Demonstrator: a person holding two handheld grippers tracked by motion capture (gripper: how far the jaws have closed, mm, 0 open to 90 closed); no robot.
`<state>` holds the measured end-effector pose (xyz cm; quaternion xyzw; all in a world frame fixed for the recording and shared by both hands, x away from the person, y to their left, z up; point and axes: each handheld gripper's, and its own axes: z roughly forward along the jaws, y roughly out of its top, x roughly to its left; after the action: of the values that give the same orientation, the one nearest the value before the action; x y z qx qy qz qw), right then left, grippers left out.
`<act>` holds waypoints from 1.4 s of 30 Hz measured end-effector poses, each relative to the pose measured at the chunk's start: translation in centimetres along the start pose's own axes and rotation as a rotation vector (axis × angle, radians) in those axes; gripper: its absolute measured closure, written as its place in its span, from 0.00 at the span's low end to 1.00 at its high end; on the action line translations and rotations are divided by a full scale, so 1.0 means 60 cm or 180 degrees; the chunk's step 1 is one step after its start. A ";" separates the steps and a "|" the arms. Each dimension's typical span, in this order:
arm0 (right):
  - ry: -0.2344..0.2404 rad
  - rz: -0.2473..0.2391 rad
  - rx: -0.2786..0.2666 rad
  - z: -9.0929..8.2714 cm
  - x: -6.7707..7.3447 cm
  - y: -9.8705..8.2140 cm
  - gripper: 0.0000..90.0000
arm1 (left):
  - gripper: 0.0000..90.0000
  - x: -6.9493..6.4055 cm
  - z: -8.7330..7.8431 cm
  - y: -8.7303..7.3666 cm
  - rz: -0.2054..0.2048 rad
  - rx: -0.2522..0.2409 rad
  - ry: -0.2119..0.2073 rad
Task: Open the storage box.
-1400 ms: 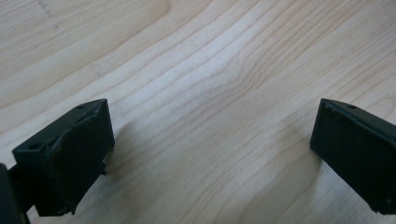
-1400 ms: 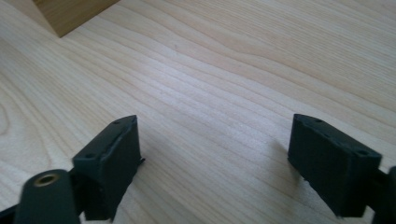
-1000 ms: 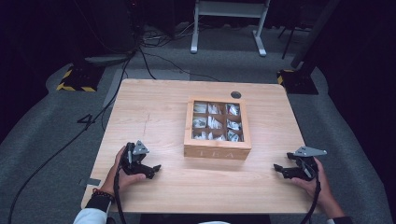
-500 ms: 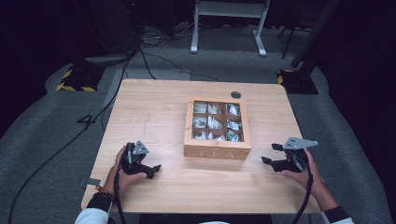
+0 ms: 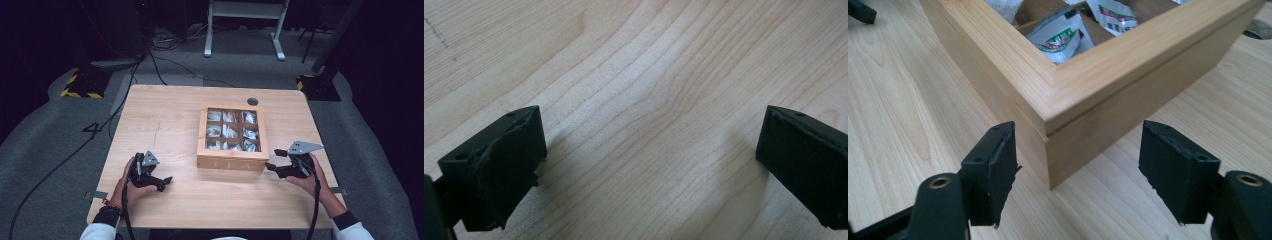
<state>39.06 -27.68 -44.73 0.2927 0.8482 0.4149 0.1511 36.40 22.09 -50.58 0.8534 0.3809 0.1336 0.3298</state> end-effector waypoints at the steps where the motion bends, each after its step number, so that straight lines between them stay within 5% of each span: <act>1: 0.0010 -0.0006 0.0012 0.003 0.001 0.002 0.35 | 0.00 0.000 0.000 0.000 0.0008 -0.0003 0.0003; 18: 0.0059 0.0068 0.0018 0.036 0.007 0.024 0.32 | 0.00 0.000 -0.001 0.000 0.0008 0.0003 0.0013; 36: 0.0120 0.0245 -0.0156 0.023 0.002 0.036 0.32 | 0.00 -0.002 -0.001 0.001 -0.0031 0.0022 0.0047; 42: 0.0097 0.0287 -0.0183 0.019 0.002 0.043 0.32 | 0.17 -0.005 -0.005 0.009 0.0012 -0.0021 -0.0002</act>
<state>40.51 -25.67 -43.40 0.3198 0.8240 0.4499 0.1276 36.38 21.75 -50.01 0.8531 0.3787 0.1352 0.3325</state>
